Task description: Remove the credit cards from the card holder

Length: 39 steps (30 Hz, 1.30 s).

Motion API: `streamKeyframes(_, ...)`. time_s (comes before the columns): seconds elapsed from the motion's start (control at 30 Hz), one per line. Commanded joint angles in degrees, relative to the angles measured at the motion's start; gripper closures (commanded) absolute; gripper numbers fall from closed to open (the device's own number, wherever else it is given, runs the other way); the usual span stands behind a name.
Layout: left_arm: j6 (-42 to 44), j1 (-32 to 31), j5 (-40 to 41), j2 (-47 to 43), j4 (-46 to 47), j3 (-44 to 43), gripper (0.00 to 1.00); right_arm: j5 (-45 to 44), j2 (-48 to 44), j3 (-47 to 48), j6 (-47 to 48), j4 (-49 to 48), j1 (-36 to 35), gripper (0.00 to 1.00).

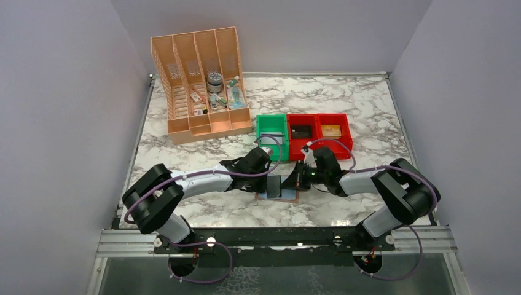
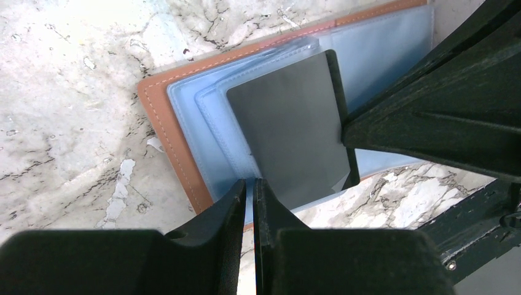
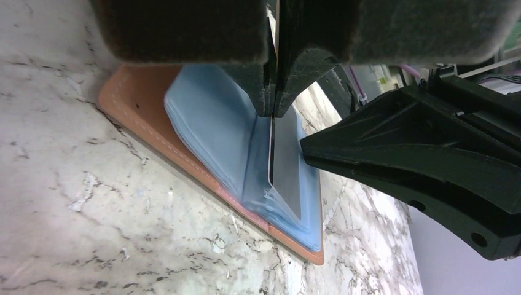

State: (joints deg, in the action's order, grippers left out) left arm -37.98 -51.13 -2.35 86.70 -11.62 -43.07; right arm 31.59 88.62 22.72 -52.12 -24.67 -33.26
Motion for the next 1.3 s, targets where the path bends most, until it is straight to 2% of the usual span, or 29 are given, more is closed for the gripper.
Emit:
streamKeyframes(0.0, 0.1, -0.3, 2.3, 0.5, -1.7, -0.8, 0.87, 4.0, -0.1, -0.6, 3.0, -0.8, 2.0, 0.99)
streamKeyframes(0.37, 0.0, -0.3, 2.3, 0.7, -1.7, -1.0, 0.87, 6.3, -1.1, -1.2, 5.0, 1.5, 4.7, 0.99)
streamKeyframes(0.57, -0.3, -0.3, 2.6, 0.1, -1.7, -1.0, 0.86, 9.6, -1.5, -2.2, 3.3, -1.3, 5.7, 0.99)
streamKeyframes(0.67, -0.7, -0.3, 2.4, -1.6, -1.8, -1.3, 0.81, 10.0, -1.3, -3.7, 0.0, -5.5, 5.8, 0.99)
streamKeyframes(0.83, -1.3, -0.7, 2.8, -7.0, -1.1, -2.2, 0.6, 9.7, 2.3, -4.1, -3.1, -10.6, 5.8, 0.99)
streamKeyframes(0.93, -1.3, -0.7, 1.2, -8.3, 1.7, -1.3, 0.56, 9.8, 4.2, -3.5, -3.4, -11.6, 5.7, 0.99)
streamKeyframes(1.1, -1.9, -0.9, -5.0, -4.8, 6.1, -0.8, 0.56, 8.7, 5.3, -2.8, -3.8, -11.5, 5.7, 0.99)
streamKeyframes(1.27, -1.3, -2.1, -5.6, -0.2, 6.7, -2.0, 0.63, 8.2, 6.5, -2.2, -3.4, -10.4, 5.8, 0.99)
